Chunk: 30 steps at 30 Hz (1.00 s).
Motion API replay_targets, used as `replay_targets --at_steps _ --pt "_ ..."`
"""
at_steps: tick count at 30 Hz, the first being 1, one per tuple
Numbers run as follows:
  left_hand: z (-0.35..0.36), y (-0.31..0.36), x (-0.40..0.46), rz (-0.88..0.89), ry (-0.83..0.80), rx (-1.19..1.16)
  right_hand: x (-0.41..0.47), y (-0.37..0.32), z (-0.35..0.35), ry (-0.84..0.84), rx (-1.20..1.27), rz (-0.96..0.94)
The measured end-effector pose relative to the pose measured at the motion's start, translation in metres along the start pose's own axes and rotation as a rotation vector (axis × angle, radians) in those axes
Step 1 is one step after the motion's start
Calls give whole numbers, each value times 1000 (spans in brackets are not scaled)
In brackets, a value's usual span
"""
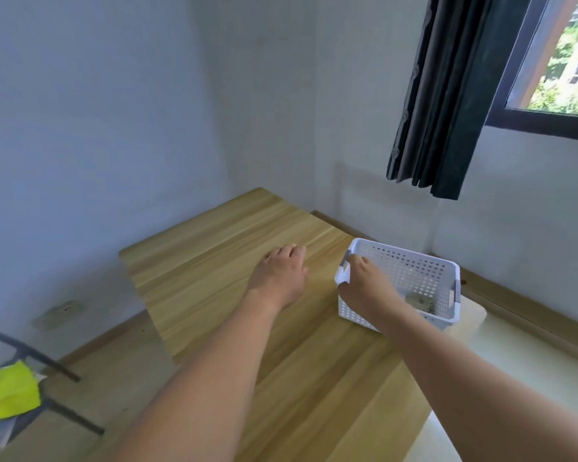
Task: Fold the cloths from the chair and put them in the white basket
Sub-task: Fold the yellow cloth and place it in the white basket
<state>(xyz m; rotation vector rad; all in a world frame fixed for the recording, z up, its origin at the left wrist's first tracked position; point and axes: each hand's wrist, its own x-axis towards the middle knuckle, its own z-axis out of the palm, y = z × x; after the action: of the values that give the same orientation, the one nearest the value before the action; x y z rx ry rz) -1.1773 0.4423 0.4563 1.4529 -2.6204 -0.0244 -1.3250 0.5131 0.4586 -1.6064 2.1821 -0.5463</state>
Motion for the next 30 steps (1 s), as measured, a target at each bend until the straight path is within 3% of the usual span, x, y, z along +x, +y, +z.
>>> replay_targets --at_steps 10,22,30 --pt "-43 -93 -85 -43 45 -6 -51 -87 44 -13 -71 -13" --pt "-89 -314 -213 0 49 -55 -131 -319 158 -17 -105 -75" --pt "-102 -426 -267 -104 83 -40 -145 -409 209 -34 -79 -110"
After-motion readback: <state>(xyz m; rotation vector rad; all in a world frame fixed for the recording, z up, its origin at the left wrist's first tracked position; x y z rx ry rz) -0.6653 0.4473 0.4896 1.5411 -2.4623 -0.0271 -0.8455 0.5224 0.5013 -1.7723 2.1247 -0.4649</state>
